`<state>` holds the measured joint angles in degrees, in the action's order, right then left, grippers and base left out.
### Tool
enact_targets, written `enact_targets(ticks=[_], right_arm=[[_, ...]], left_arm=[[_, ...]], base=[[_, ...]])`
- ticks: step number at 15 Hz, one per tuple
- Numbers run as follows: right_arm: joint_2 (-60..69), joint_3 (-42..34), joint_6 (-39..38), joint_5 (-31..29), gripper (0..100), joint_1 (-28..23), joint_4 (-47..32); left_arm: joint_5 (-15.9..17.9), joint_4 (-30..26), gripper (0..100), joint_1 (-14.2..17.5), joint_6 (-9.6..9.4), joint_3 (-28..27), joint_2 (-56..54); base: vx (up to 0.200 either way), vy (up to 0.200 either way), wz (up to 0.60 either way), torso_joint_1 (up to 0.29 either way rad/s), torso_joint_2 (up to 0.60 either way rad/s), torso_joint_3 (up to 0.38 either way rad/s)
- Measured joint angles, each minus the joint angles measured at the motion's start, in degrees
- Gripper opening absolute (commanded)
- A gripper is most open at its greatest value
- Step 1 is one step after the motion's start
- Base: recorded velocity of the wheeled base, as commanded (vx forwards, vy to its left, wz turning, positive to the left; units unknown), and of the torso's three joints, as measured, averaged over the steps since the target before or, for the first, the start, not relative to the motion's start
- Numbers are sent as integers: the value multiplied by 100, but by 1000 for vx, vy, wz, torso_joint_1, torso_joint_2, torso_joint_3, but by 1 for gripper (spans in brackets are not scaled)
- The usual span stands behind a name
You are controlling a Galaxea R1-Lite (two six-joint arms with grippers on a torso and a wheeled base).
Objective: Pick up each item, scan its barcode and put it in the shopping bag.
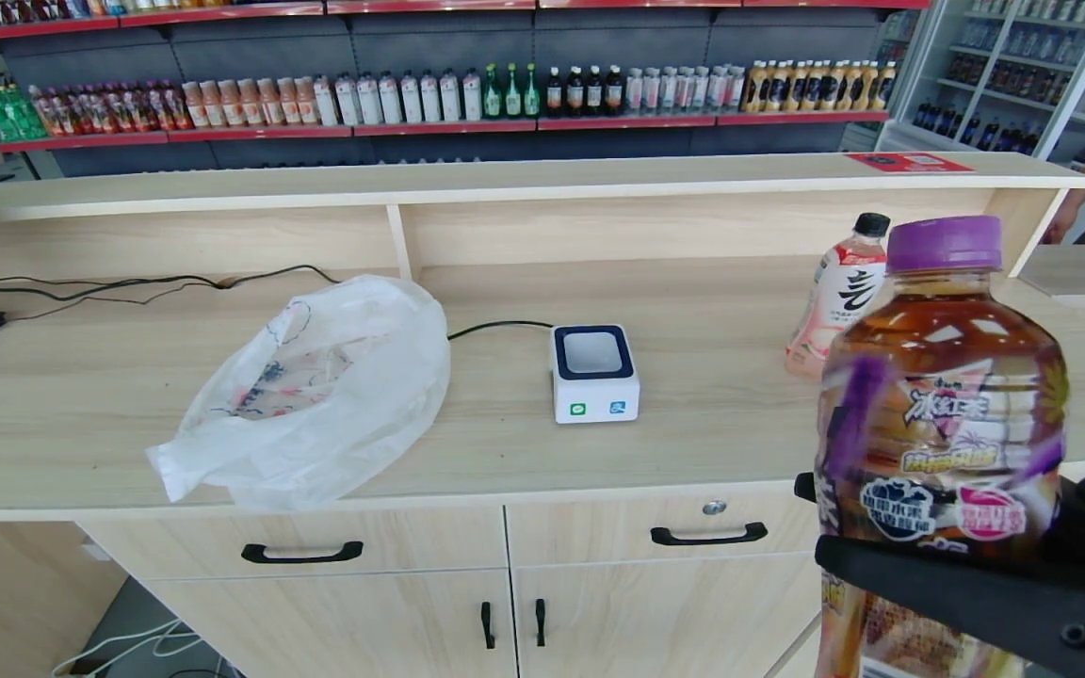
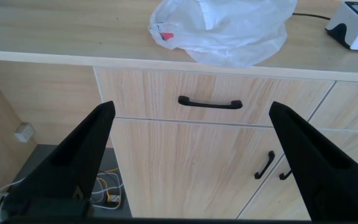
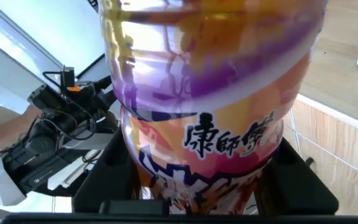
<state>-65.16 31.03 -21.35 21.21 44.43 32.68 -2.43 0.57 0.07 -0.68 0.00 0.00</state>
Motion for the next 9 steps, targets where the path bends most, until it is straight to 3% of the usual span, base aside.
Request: enact_targets(ticks=[9], right_arm=[[-1193, 312, -1167, 295, 0, 339, 1860]], left_arm=[[0, 0, 100, 0, -2, 0, 0]], base=[[0, 0, 0, 0, 0, 0]])
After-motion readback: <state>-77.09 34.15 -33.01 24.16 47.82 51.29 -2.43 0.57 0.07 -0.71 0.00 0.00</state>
